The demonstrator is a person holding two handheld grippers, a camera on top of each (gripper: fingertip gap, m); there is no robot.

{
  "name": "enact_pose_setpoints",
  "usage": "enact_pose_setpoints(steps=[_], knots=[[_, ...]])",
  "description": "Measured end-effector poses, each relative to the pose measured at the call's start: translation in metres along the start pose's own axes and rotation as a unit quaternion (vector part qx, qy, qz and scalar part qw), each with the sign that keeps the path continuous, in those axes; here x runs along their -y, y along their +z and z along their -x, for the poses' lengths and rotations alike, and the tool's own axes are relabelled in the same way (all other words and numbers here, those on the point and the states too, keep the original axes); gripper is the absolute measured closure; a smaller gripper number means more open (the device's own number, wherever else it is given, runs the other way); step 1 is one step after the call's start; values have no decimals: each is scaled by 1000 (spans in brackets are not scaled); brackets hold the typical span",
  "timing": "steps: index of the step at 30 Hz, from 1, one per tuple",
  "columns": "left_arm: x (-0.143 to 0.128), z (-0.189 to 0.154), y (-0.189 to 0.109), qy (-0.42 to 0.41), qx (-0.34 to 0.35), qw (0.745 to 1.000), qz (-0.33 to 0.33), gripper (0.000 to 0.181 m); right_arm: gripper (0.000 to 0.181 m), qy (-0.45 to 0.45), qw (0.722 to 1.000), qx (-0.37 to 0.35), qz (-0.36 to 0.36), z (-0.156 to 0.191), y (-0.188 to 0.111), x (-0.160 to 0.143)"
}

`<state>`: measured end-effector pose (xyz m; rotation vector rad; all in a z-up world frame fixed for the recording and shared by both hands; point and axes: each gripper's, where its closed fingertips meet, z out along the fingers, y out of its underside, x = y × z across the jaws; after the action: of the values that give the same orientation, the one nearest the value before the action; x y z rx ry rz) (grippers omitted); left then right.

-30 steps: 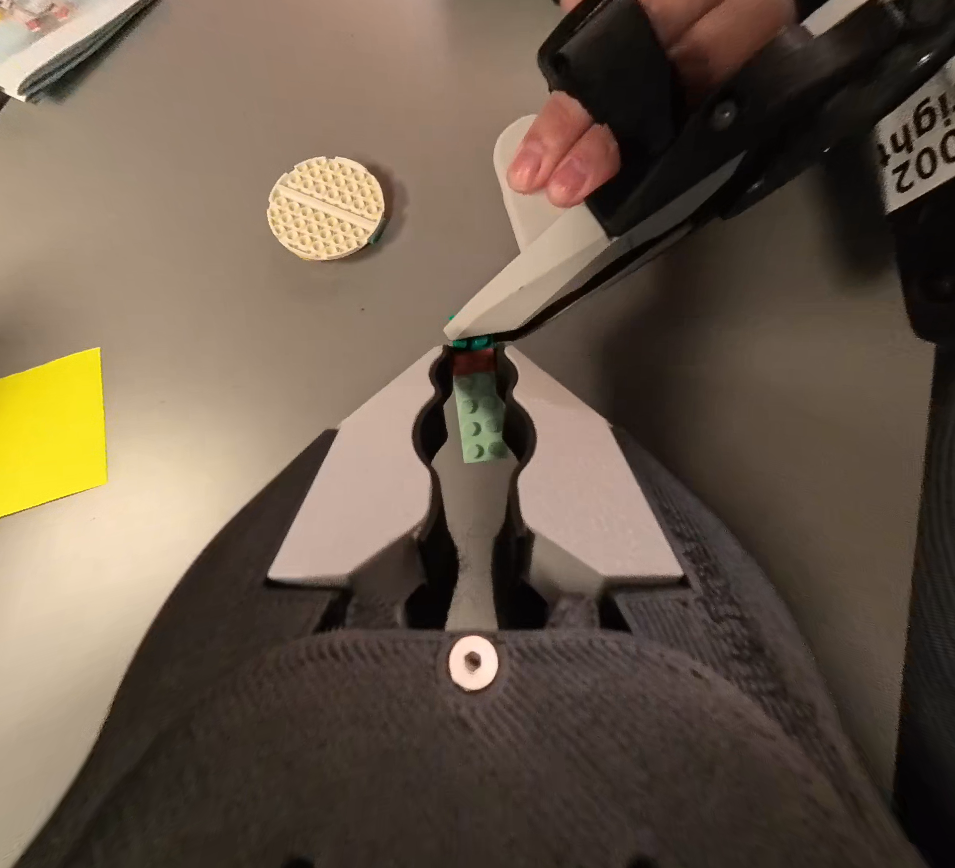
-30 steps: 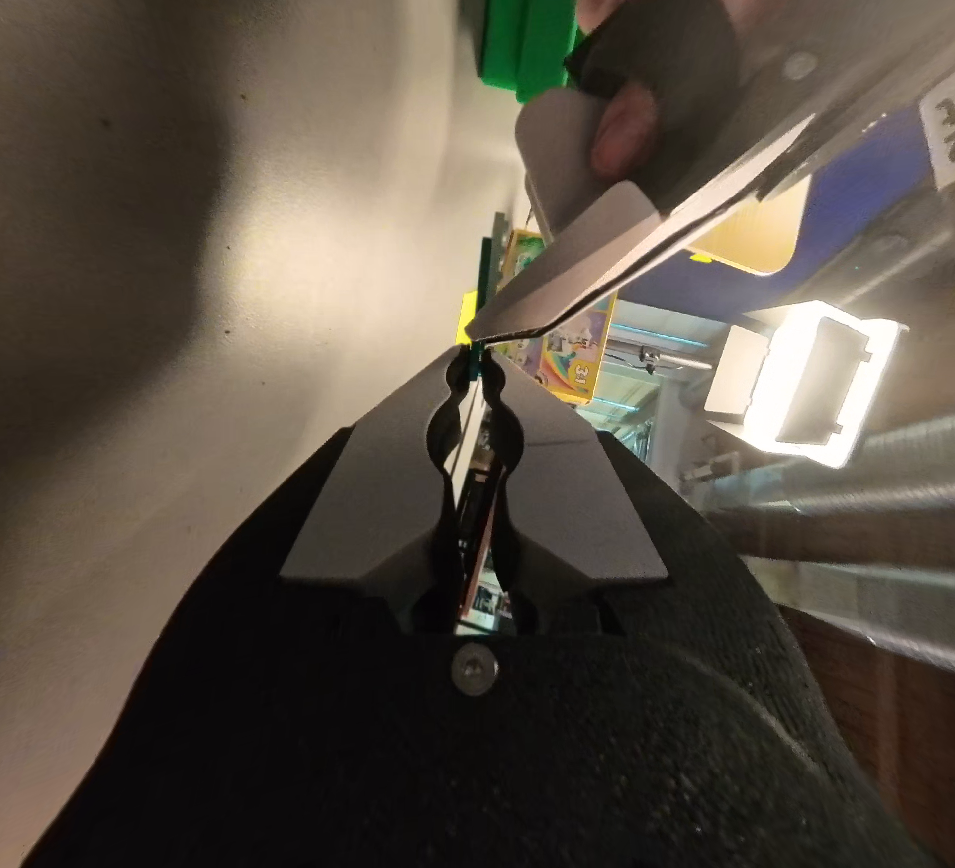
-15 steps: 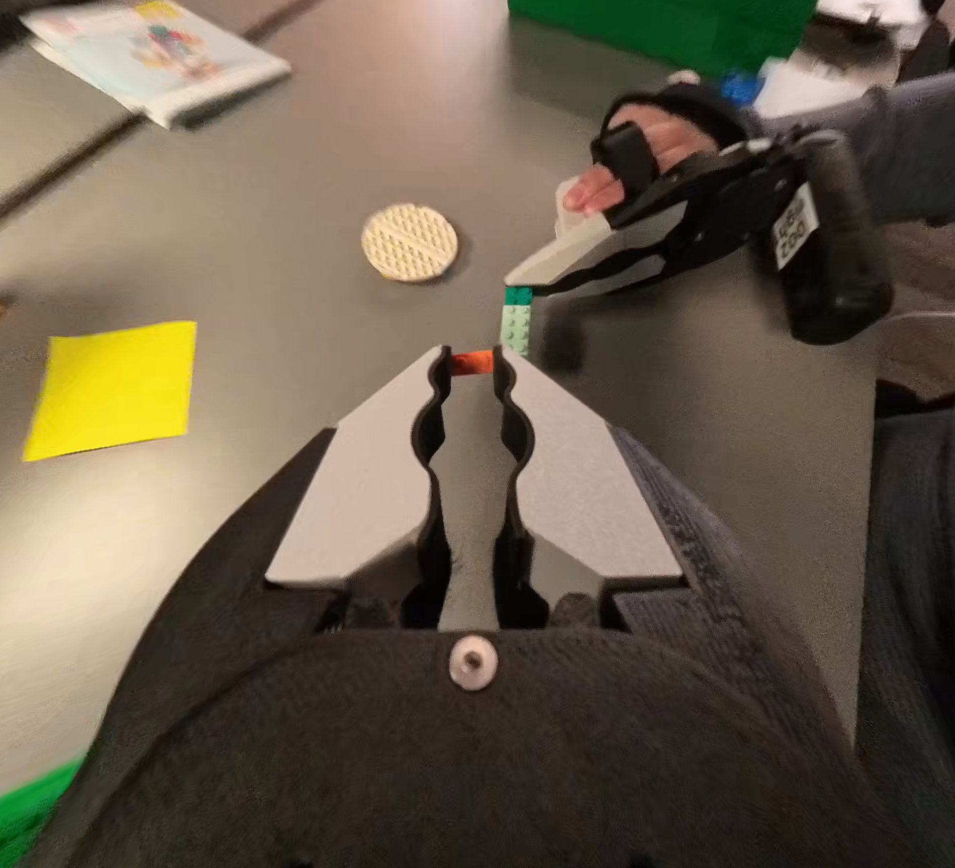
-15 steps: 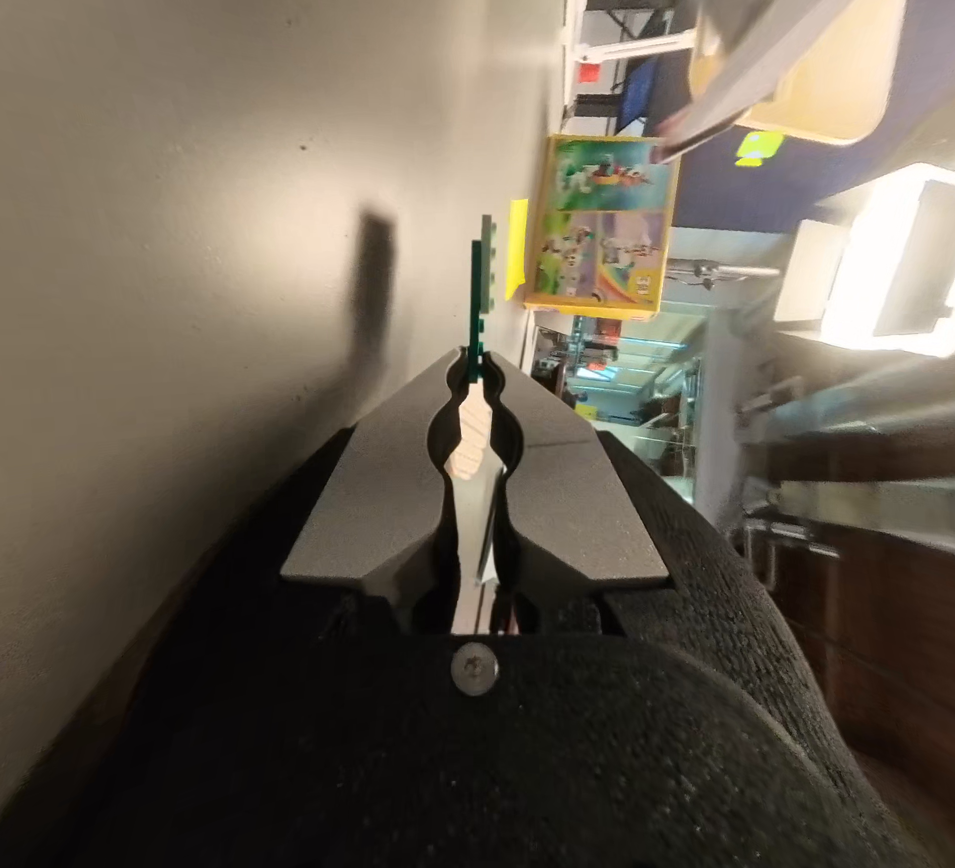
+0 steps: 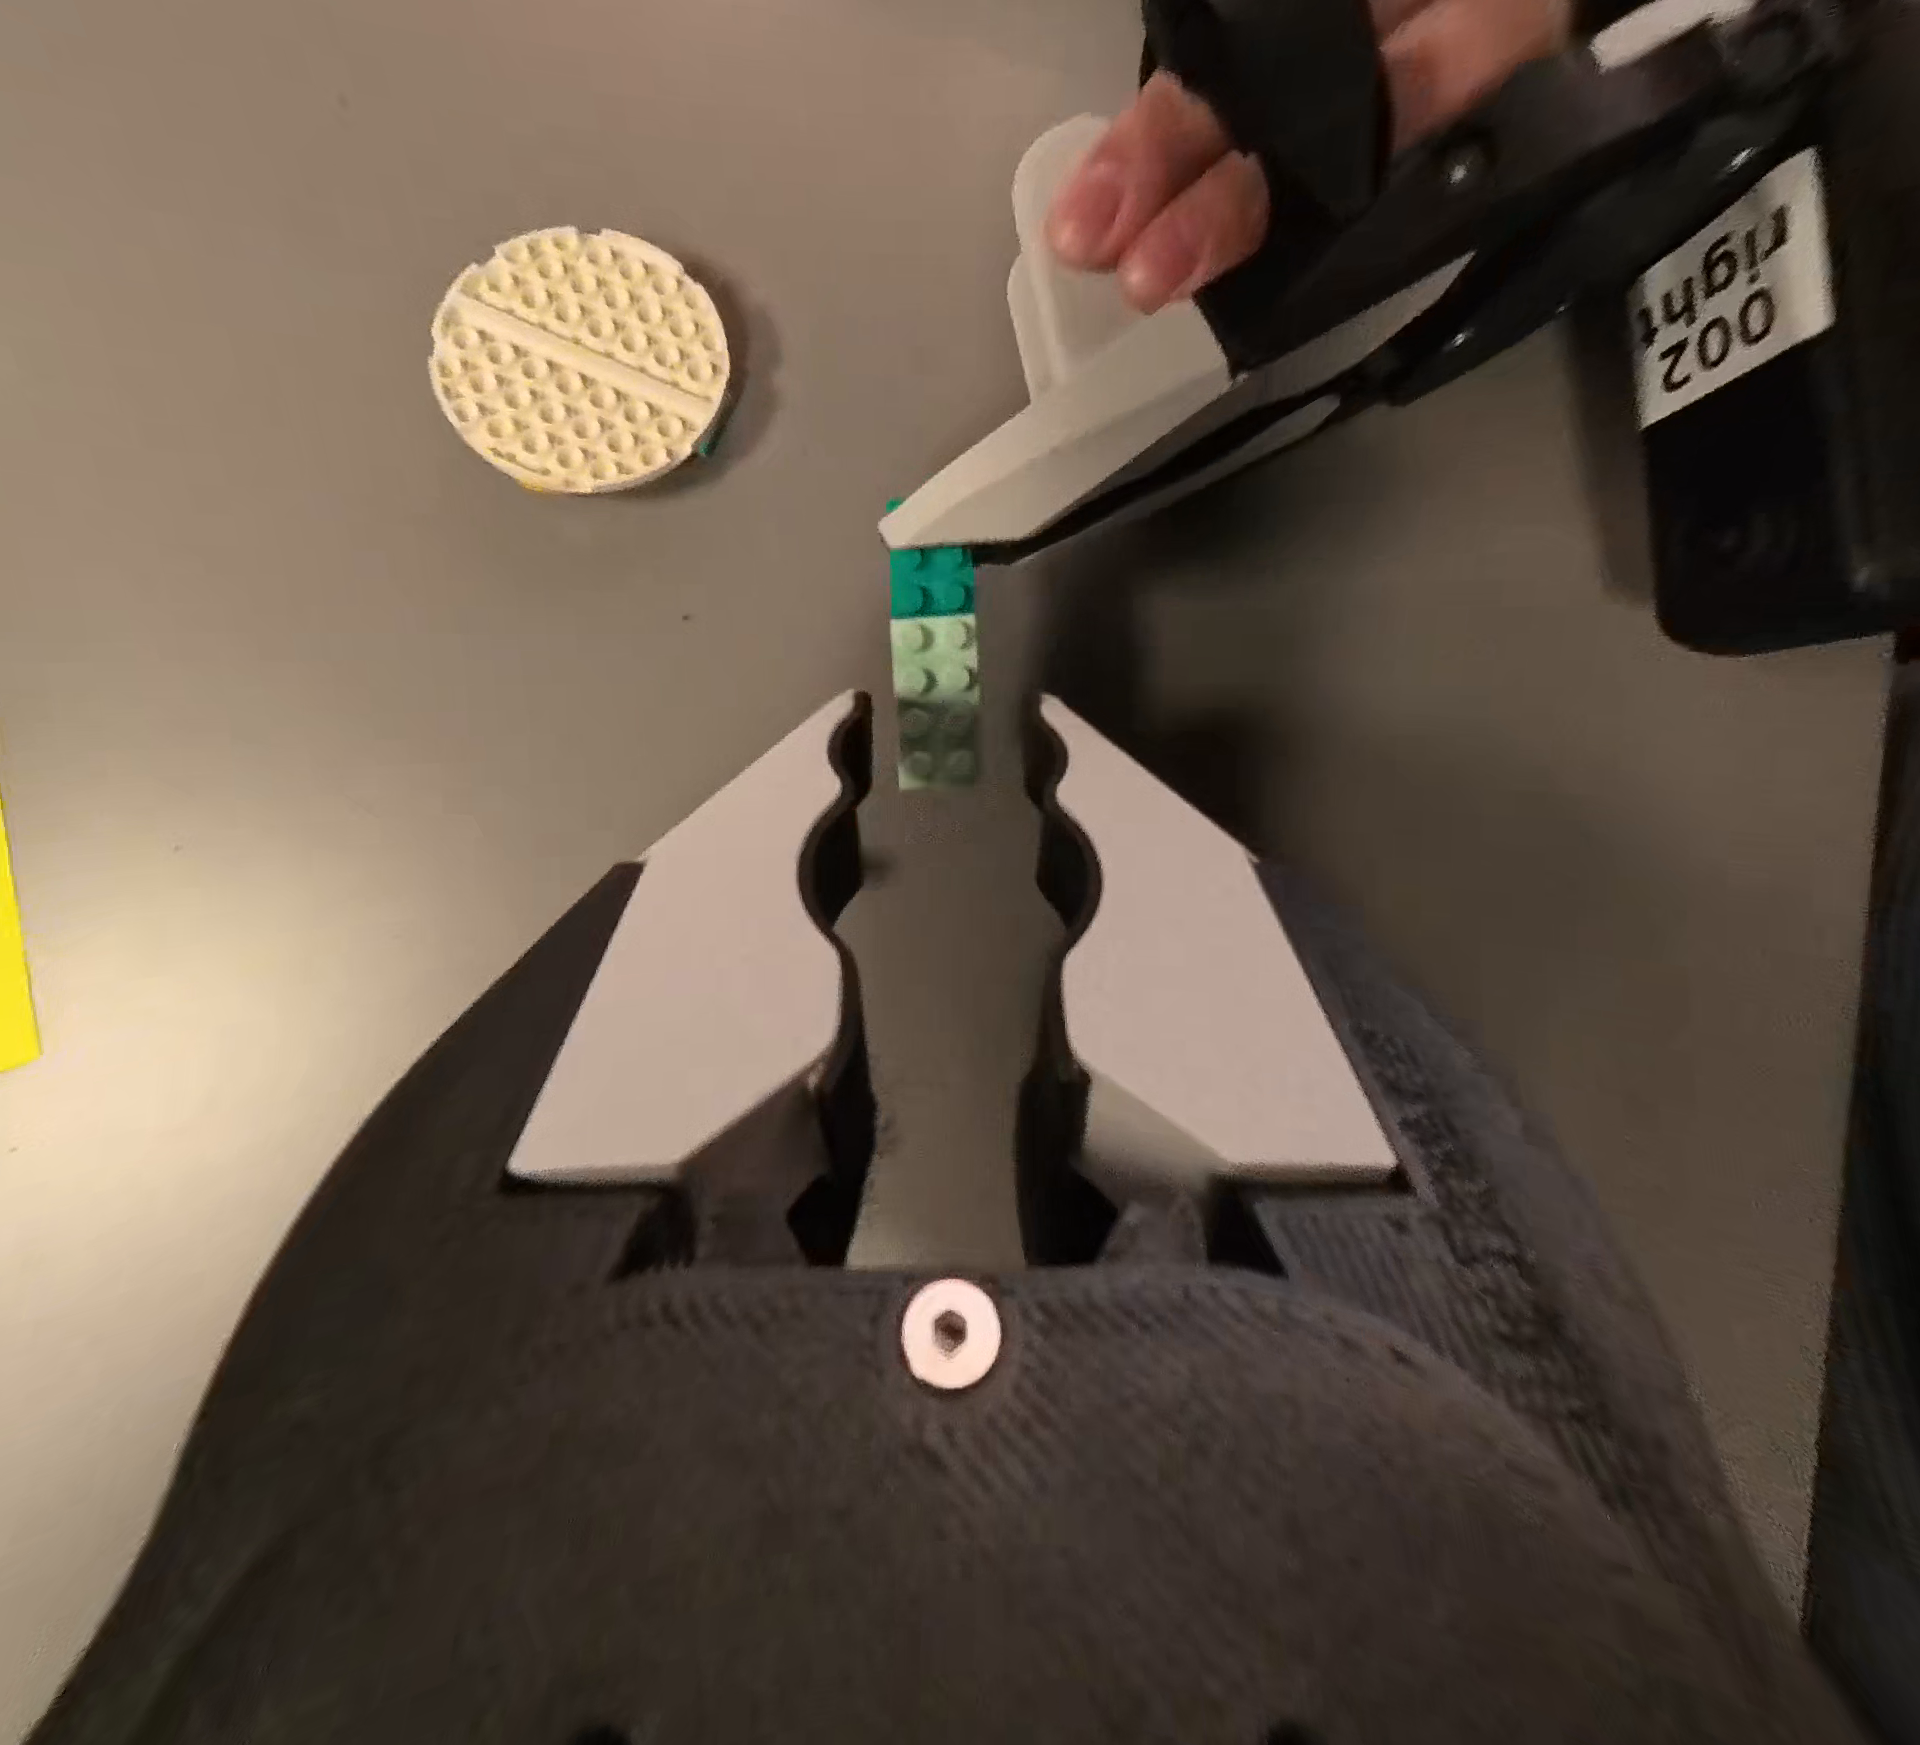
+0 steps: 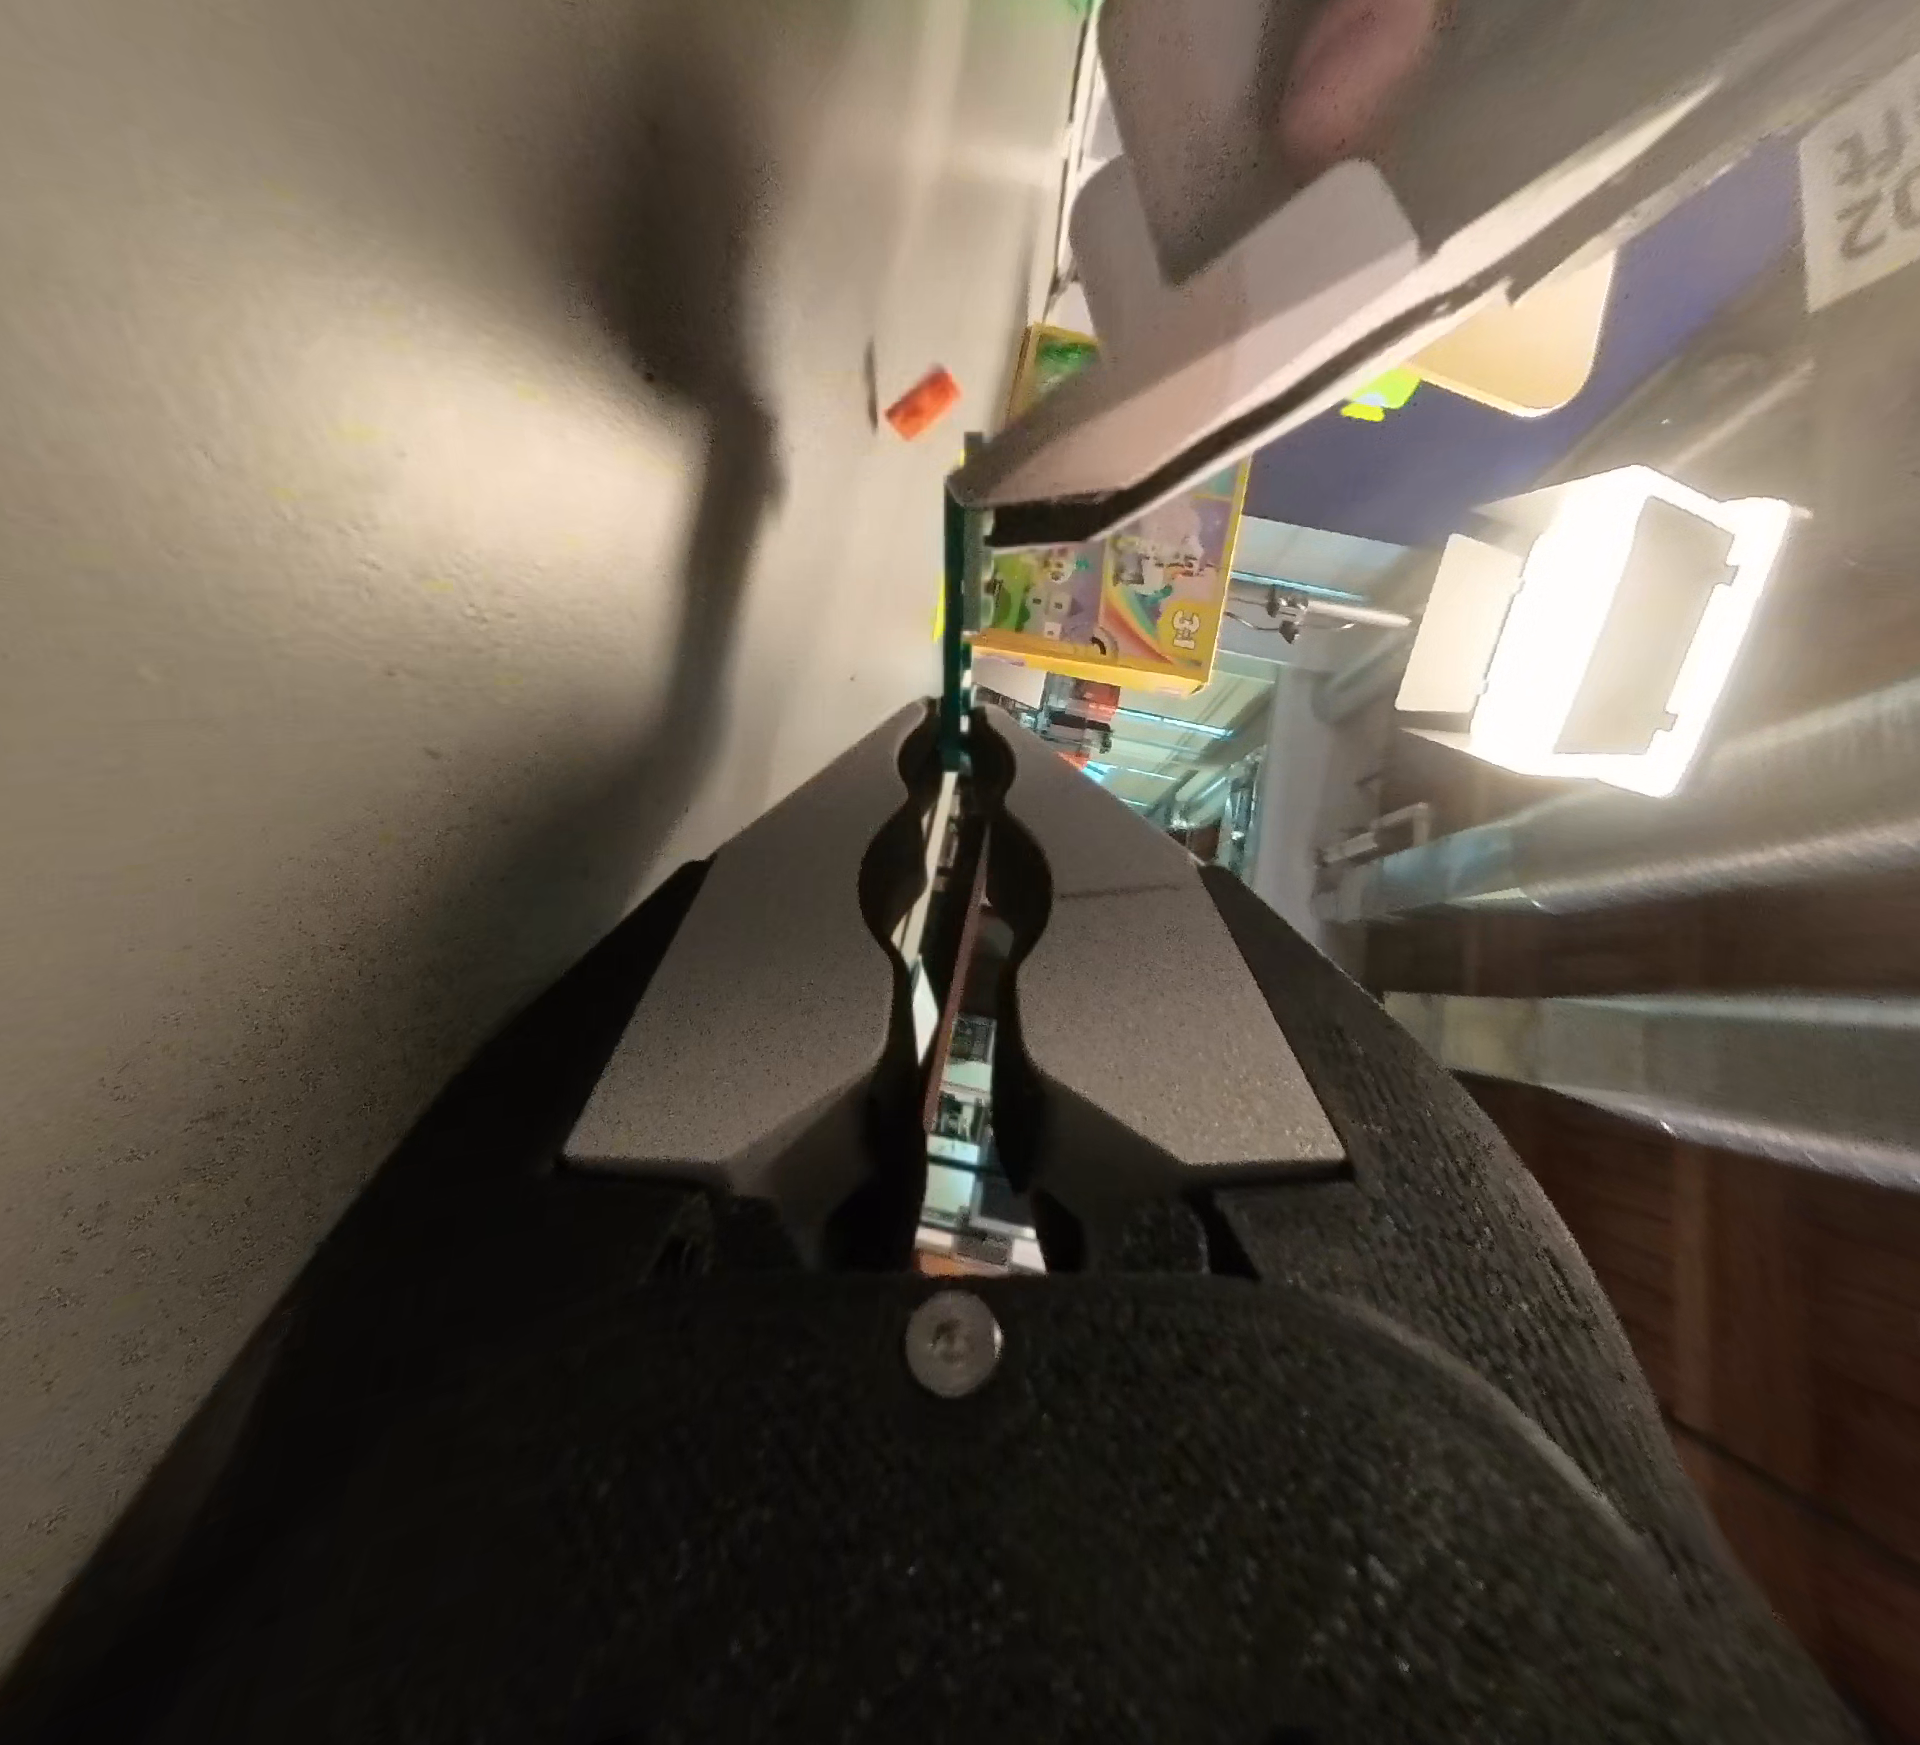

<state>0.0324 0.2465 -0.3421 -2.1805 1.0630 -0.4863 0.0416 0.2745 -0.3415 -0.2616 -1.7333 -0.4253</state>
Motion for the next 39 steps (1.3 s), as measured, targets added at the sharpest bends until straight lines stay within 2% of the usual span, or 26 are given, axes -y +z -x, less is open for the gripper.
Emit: enact_pose_setpoints(steps=[3, 6, 9, 12, 13, 17, 20, 23, 24, 27, 30, 34, 39], knots=[[-6, 6, -2, 26, 33, 999, 22, 139, 179, 19, 1000, 8, -2, 0, 0, -2], [1, 6, -10, 134, 71, 988, -12, 141, 179, 98, 994, 36, -16, -2, 0, -3], [6, 1, -14, 246, 107, 963, -37, 149, 180, 225, 969, 88, -49, -3, -1, -1], [10, -1, -18, 335, 152, 929, -47, 173, 179, 320, 934, 134, -90, -5, -5, 6], [11, -2, -19, 354, 159, 920, -47, 174, 179, 336, 925, 146, -100, -5, -7, 7], [6, -5, -17, 342, 137, 929, -33, 176, 178, 356, 913, 168, -103, -3, -7, 9], [5, -1, -16, 325, 143, 935, -22, 176, 167, 377, 903, 196, -65, -1, -2, 8], [5, -3, -14, 310, 132, 941, -28, 177, 178, 392, 895, 209, -38, -2, -1, 8], [7, -3, -15, 310, 135, 941, -31, 177, 180, 385, 897, 216, -31, 0, -2, 9], [10, -5, -20, 296, 122, 946, -45, 177, 179, 275, 942, 189, -25, -2, -5, 13], [20, -7, -31, 278, 116, 951, -74, 177, 178, 204, 967, 152, -32, -16, -10, 14], [27, -9, -35, 289, 129, 945, -81, 177, 178, 122, 984, 129, -16, -25, -16, 11], [38, -16, -45, 286, 120, 945, -106, 180, 178, 92, 987, 126, -27, -38, -28, 15]])
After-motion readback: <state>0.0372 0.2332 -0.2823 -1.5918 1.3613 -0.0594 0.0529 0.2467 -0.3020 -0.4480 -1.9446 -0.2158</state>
